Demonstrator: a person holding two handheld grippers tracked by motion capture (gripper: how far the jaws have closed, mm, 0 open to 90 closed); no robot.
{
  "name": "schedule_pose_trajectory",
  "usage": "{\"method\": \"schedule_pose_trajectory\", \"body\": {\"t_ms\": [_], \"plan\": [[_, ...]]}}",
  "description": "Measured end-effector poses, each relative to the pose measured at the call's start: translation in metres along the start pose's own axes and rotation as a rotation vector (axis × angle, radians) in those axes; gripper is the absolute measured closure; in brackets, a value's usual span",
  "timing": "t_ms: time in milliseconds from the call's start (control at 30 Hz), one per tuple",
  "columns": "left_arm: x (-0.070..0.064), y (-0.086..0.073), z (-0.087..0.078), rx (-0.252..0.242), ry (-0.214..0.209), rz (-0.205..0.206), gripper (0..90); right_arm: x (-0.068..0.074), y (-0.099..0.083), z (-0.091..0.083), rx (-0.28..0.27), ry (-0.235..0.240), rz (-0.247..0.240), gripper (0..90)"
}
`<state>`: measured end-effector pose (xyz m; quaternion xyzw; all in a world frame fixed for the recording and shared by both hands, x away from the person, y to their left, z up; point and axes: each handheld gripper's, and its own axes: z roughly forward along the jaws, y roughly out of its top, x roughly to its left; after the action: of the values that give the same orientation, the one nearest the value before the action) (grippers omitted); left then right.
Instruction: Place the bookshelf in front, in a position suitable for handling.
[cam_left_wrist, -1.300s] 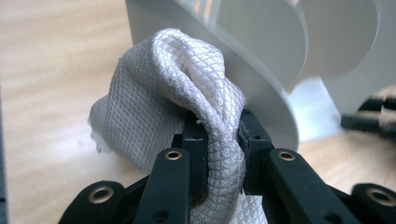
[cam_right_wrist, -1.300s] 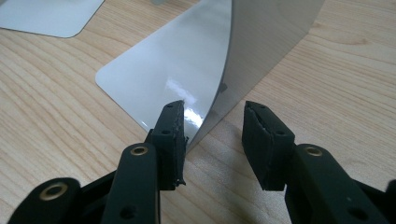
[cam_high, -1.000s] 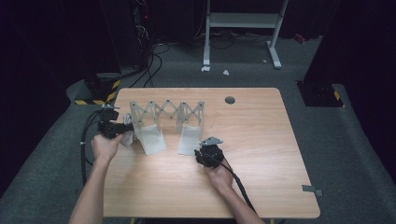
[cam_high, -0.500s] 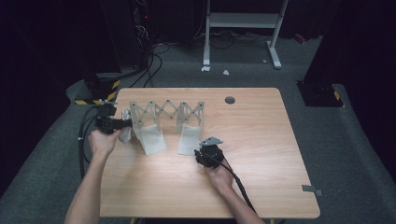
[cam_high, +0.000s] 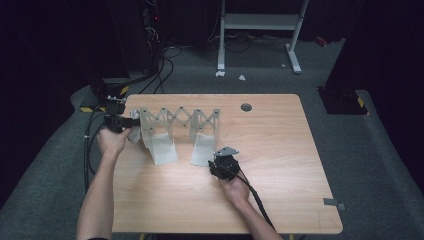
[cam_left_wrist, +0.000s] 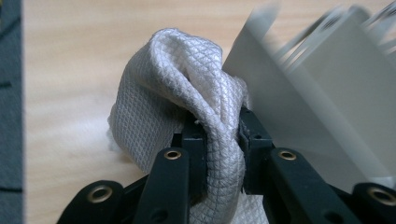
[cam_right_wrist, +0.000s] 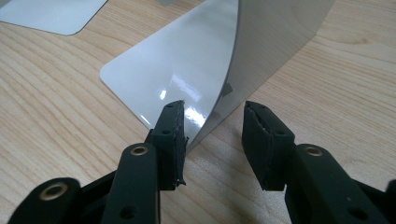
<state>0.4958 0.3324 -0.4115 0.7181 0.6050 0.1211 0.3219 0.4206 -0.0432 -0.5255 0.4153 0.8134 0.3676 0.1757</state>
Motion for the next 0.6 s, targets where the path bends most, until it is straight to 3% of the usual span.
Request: {"method": "schedule_pose_trajectory", "body": {"t_ms": [133, 233, 300, 400, 600], "plan": [[0.003, -0.021, 0.021, 0.086, -0.013, -0.003, 76.0, 0.000, 0.000, 0.000, -0.001, 0.000, -0.002, 59.5], [0.002, -0.032, 0.028, 0.112, -0.026, 0.001, 75.9, 0.000, 0.000, 0.000, 0.000, -0.001, -0.001, 59.4], [0.004, -0.032, 0.022, 0.080, -0.039, 0.005, 75.9, 0.000, 0.000, 0.000, 0.000, -0.001, -0.002, 59.4], [0.002, -0.022, 0.001, -0.012, -0.057, 0.005, 75.9, 0.000, 0.000, 0.000, 0.000, -0.001, -0.002, 59.4], [-0.015, 0.000, -0.039, -0.108, -0.011, 0.104, 75.9, 0.000, 0.000, 0.000, -0.001, -0.002, -0.004, 59.3]]}}
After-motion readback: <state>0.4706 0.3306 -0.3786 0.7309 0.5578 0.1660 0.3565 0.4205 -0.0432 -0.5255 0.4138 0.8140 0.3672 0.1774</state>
